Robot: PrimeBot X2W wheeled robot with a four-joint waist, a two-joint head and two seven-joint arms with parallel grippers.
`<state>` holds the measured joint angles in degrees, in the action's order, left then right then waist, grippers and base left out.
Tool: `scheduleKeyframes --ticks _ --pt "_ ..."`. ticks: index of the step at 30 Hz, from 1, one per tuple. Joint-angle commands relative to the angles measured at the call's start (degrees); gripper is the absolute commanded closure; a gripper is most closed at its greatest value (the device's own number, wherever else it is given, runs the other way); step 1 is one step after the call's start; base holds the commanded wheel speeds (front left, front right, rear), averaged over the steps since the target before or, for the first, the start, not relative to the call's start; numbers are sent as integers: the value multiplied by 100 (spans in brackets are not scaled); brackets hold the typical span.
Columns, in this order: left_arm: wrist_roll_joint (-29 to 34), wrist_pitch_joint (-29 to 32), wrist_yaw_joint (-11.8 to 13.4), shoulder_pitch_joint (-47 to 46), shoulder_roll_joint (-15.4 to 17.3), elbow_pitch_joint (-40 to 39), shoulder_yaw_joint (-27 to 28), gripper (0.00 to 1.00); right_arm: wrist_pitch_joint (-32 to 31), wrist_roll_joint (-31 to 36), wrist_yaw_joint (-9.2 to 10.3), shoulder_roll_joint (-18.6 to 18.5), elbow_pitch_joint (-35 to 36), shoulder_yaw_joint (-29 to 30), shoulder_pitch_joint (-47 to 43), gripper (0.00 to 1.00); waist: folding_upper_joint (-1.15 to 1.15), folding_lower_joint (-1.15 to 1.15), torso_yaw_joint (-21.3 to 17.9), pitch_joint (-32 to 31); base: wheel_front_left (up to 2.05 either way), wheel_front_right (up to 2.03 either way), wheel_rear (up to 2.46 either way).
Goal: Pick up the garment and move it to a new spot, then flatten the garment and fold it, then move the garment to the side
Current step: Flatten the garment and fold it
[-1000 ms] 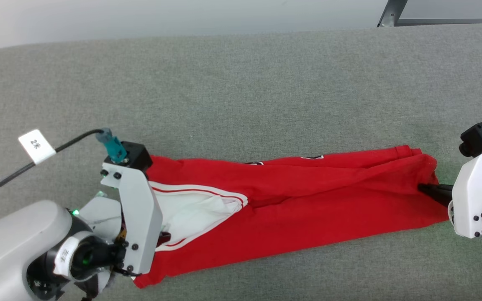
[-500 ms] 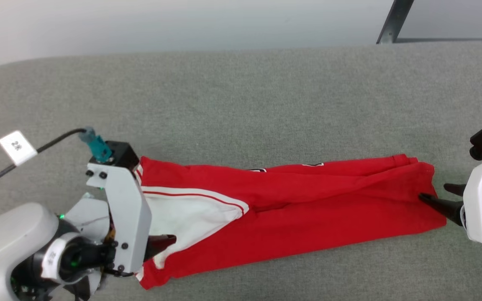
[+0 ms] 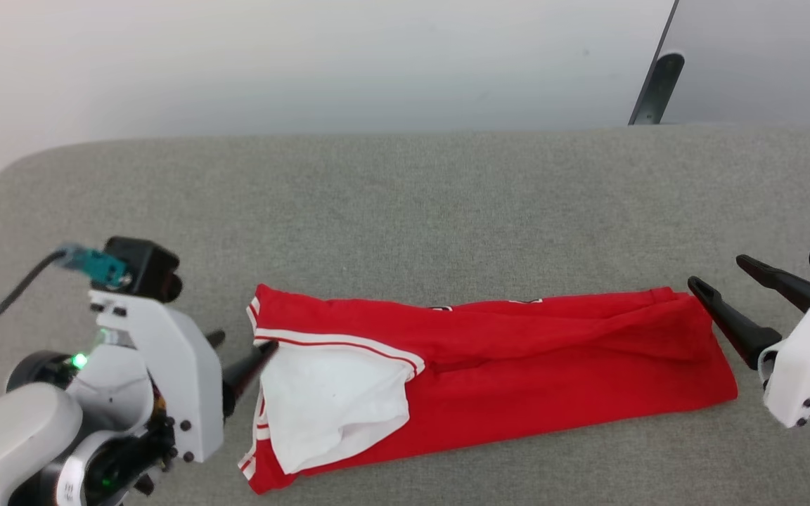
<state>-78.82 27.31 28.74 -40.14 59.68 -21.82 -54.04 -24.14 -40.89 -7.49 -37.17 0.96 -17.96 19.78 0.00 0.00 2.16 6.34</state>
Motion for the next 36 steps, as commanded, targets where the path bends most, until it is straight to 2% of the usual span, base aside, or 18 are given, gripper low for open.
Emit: scheduleKeyframes --ticks 1,6,10,13,16,18,20,23,26,29,36 --pt "171 -290 -99 131 9 35 47 0 297 145 0 45 7 -31 -117 0 0 0 6 -107 0 0 0" --pt "511 -1821 -326 684 -113 321 325 0 1714 797 1 150 -186 -63 -382 0 0 0 52 -255 0 0 0" --pt "698 -3016 -501 1172 -201 589 536 0 2568 1223 1 302 -475 52 -581 0 0 0 104 -341 0 0 0" --pt "887 -3883 -675 1510 -306 798 687 0 3007 1405 1 458 -676 183 -755 0 0 0 160 -409 0 0 0" --pt "1174 -4202 -801 1841 -485 1014 882 0 3174 1445 1 584 -855 341 -909 0 0 0 222 -454 0 0 0" --pt "1571 -4243 -866 2058 -688 1164 1143 0 3121 1382 1 631 -990 461 -1039 0 0 0 278 -482 0 0 0" --pt "2024 -4250 -932 2356 -1051 1264 1653 0 2977 1294 1 641 -1088 586 -1124 0 0 0 330 -498 0 0 0" --pt "2640 -4248 -1188 3007 -1634 1435 2555 0 2593 1030 1 652 -1169 765 -1236 0 0 0 405 -519 0 0 0" --pt "3154 -4250 -1592 3608 -2249 1574 3387 0 1935 765 3 560 -1207 863 -1267 0 0 0 478 -499 0 0 0" --pt "3613 -4251 -2058 4014 -2765 1763 3990 0 1185 488 2 441 -1200 886 -1196 0 0 0 574 -460 0 0 0" --pt "4525 -4244 -2957 4282 -3986 2122 5054 0 -469 157 0 109 -1333 853 -859 0 0 0 870 -316 0 0 0"
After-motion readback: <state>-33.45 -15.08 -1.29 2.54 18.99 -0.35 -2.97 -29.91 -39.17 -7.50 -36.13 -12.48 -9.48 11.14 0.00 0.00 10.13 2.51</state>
